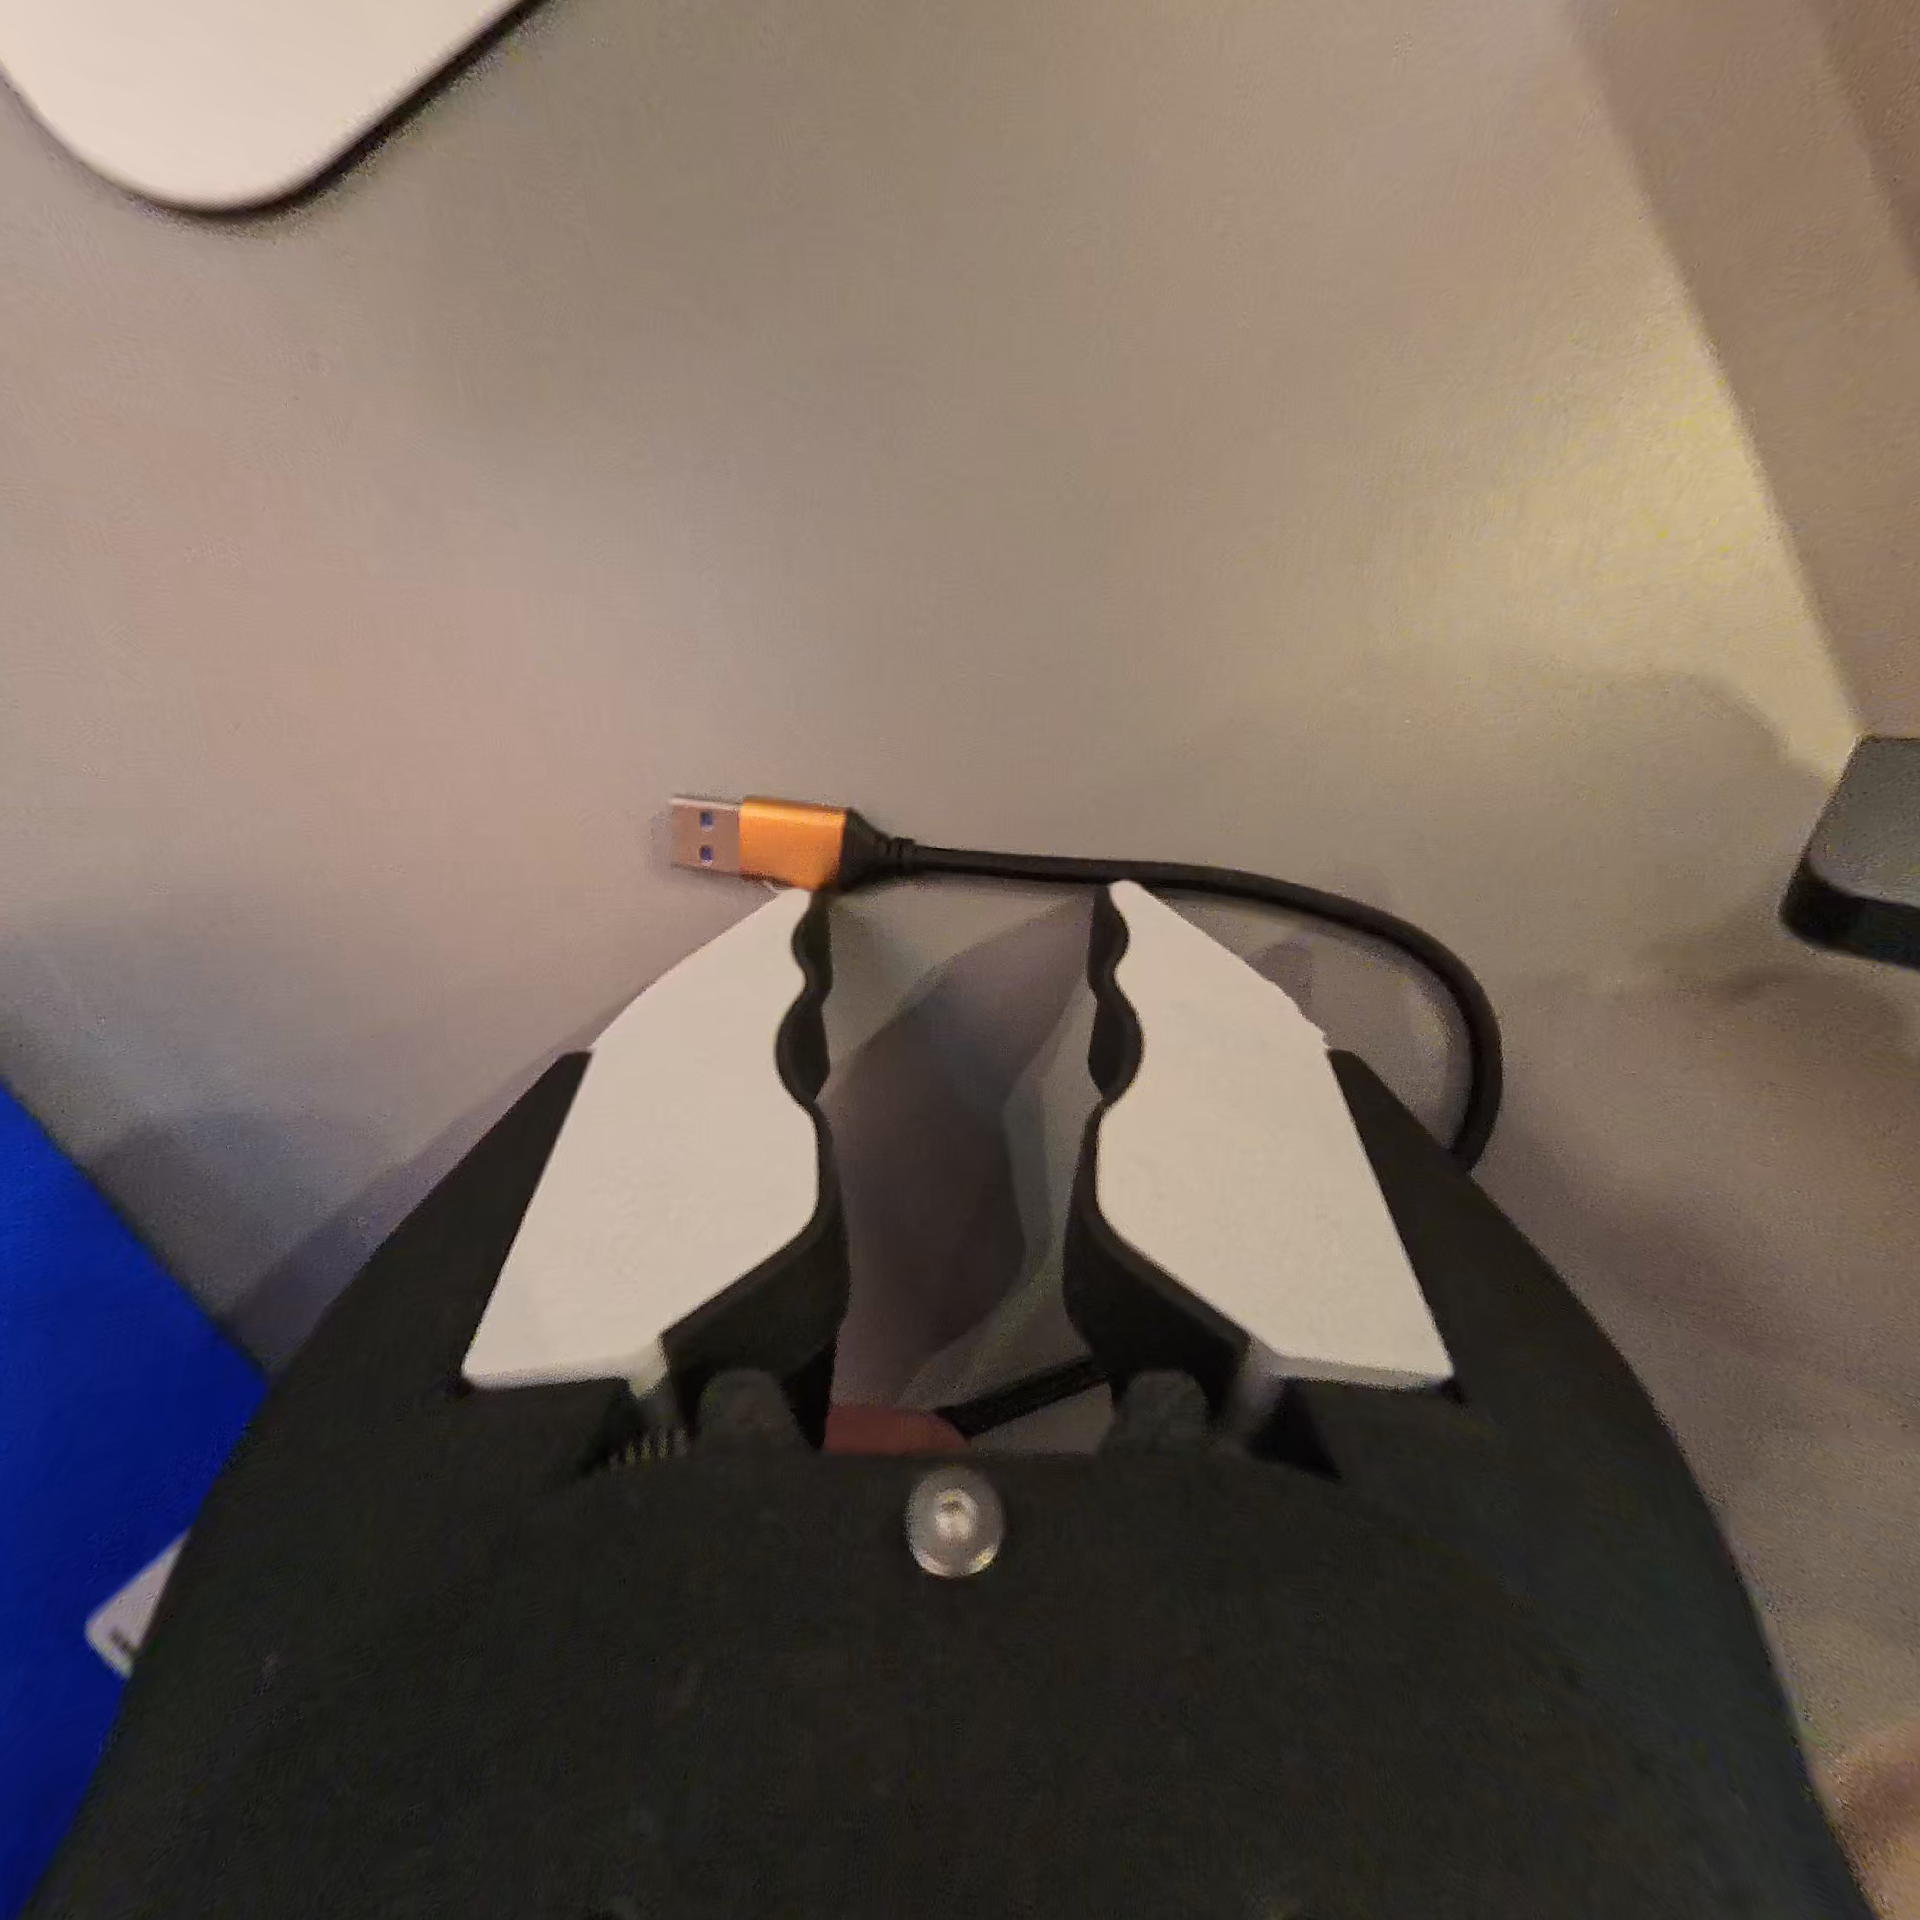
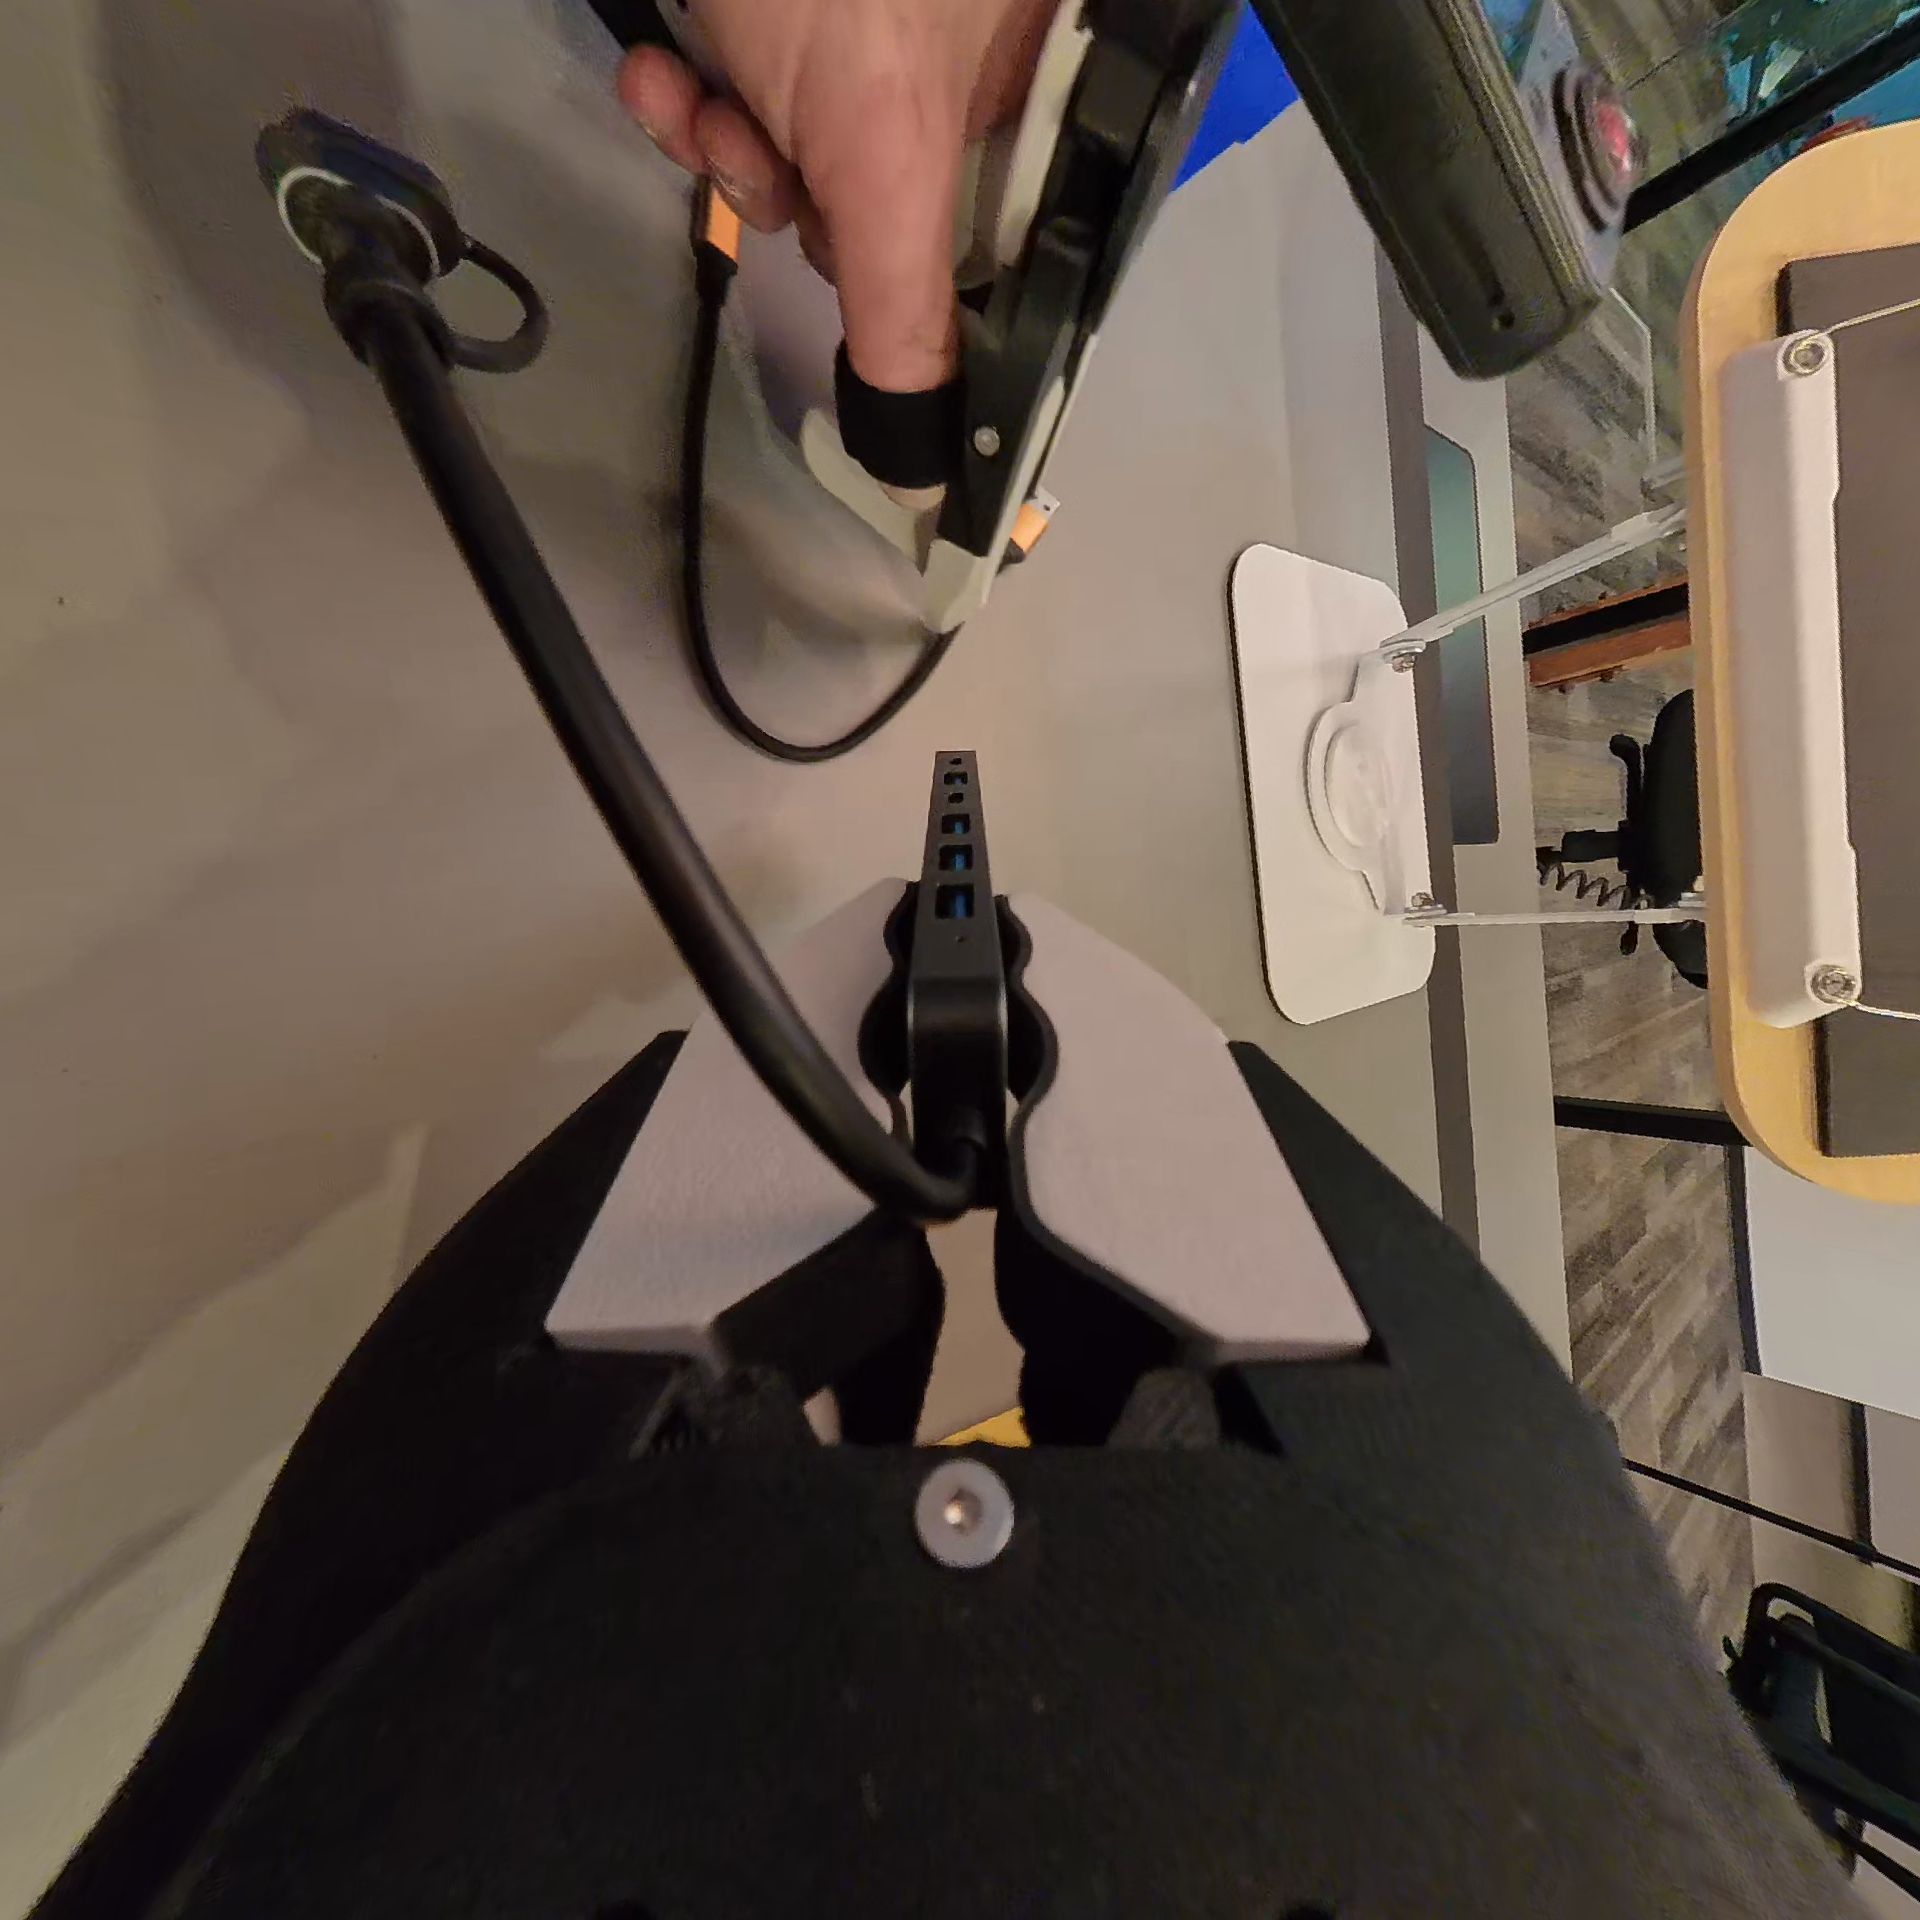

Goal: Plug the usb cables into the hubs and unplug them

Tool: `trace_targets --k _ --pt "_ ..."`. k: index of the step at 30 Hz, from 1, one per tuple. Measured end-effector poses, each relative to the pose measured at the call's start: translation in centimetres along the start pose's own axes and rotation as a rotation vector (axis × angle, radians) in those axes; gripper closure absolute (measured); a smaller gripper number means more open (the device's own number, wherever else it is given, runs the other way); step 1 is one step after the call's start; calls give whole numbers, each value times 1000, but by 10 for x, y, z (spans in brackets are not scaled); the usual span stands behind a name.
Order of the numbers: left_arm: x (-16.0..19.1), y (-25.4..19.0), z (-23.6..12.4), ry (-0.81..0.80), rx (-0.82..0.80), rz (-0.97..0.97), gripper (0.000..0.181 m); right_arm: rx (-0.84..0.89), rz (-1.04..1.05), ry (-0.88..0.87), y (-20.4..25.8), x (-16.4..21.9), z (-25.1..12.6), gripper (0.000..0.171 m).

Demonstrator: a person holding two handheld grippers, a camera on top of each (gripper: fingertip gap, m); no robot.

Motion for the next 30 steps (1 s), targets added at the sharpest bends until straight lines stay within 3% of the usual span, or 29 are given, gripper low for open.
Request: trace_targets --k 2,6,11,14,23,30 --pt "-8 -3 3 16 52 15 134 0 0 1 0 1 0 161" --pt "-28 2 10 -24 99 -77 117 3 5 -4 -2 0 -1 160" --pt "-44 13 20 -48 28 -117 130 0 9 -6 -2 1 0 160" --pt "-51 14 27 -55 -57 -23 154 2 11 -7 -2 2 0 160" --pt "-39 -28 19 -65 43 335 157 38 25 -16 -9 5 -3 160" --pt "-25 -49 -20 -164 58 525 158 70 28 -31 -13 7 -2 160"
Point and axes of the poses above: each gripper's, where its closed fingertips meet, z out along the fingers, x out of its underside, y = z × x across the jaws, the point moved 3 cm from there along -z, back along the fingers, and after that the axes turned 3 degrees about z, right-handed, at the moved point
